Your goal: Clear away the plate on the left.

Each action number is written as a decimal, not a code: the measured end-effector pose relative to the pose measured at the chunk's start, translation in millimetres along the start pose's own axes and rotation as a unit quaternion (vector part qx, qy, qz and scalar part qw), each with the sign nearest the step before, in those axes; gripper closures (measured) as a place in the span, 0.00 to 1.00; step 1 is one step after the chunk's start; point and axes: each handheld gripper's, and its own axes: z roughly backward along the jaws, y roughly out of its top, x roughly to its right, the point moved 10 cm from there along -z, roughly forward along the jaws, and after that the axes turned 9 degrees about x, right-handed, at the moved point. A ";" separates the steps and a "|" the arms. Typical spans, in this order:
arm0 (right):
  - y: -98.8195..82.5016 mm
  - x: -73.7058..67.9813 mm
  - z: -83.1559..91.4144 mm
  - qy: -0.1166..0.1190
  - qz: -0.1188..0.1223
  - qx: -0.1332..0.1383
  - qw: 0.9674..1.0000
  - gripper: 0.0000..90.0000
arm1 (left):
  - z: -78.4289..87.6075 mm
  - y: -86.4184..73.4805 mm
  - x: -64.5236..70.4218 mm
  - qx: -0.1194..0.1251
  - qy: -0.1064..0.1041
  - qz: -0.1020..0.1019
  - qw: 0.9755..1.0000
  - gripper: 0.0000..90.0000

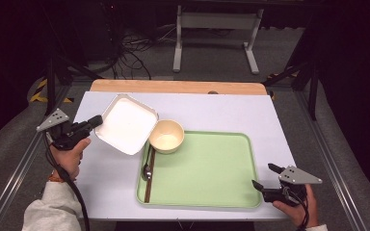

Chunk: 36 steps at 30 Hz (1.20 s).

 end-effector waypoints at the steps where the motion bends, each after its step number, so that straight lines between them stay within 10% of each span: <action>1: 0.2 -0.3 -0.1 0.001 0.000 0.000 1.000 0.19 | -2.6 0.1 4.6 0.000 -0.006 -0.001 1.000 0.99; 18: -0.4 0.3 3.1 -0.001 -0.001 0.002 1.000 0.19 | -39.1 -12.8 64.4 -0.044 -0.077 -0.055 0.995 0.99; 36: -1.5 -1.3 3.5 0.003 0.002 -0.002 1.000 0.19 | -66.0 -40.2 119.2 -0.106 -0.134 -0.115 0.978 0.99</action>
